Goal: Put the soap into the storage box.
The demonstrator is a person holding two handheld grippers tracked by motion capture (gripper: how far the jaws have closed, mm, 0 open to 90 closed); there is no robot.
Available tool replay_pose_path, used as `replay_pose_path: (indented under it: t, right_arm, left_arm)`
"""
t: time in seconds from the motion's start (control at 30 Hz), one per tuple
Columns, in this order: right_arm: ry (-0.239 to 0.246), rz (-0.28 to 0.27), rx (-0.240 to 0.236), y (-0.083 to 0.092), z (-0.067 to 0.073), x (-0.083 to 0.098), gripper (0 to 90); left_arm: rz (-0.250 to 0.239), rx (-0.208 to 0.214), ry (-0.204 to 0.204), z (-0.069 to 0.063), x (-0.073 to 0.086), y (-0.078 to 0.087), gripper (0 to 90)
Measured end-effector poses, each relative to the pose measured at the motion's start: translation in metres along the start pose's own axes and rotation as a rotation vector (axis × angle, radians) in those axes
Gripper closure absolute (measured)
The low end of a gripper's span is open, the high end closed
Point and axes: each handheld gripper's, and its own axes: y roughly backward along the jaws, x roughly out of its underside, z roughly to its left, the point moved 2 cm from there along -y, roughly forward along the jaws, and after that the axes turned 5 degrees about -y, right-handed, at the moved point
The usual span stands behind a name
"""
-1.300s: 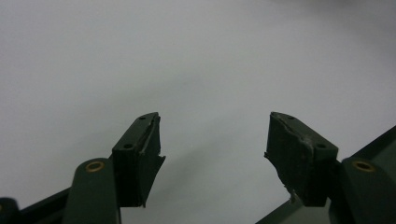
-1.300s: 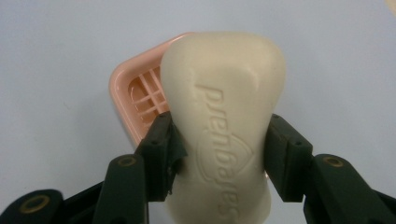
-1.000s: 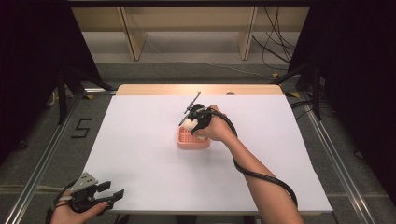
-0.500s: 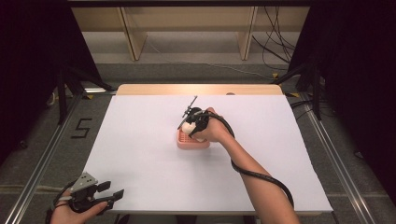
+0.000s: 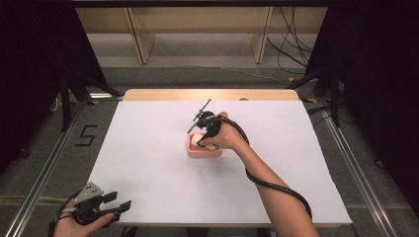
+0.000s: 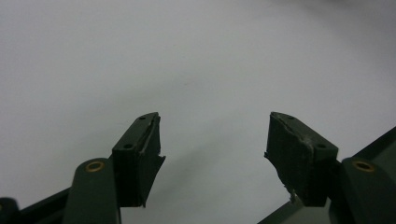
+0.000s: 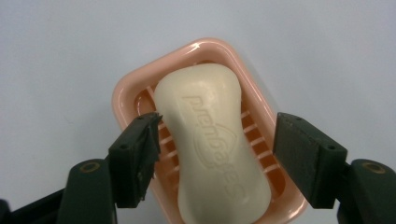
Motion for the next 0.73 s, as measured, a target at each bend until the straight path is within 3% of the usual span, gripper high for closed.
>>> replay_pose_path:
  t: [0.23,0.33,0.37,0.43,0.6,0.73]
  right_arm:
    - [-0.051,-0.064,0.004,0.021,0.0,0.017,31.1]
    - [-0.081,-0.093,0.025,0.032,0.0,0.032,33.2]
    - [-0.089,-0.099,0.024,0.036,0.002,0.039,33.4]
    - [-0.079,-0.111,0.024,0.04,0.003,0.048,33.5]
    - [-0.165,-0.125,0.032,0.056,0.015,0.097,33.4]
    - [-0.187,-0.134,0.042,0.067,0.029,0.142,32.7]
  left_arm:
    - [-0.005,-0.002,0.006,-0.001,0.0,-0.001,34.8]
    - [-0.004,-0.001,0.008,-0.001,0.0,-0.001,34.7]
    - [0.008,0.0,-0.009,0.001,0.0,0.0,34.8]
    - [0.012,-0.002,-0.001,0.001,0.001,0.0,34.8]
    - [0.008,-0.002,-0.014,0.001,0.001,0.0,34.7]
    - [0.002,-0.003,-0.019,0.0,0.0,-0.002,34.0]
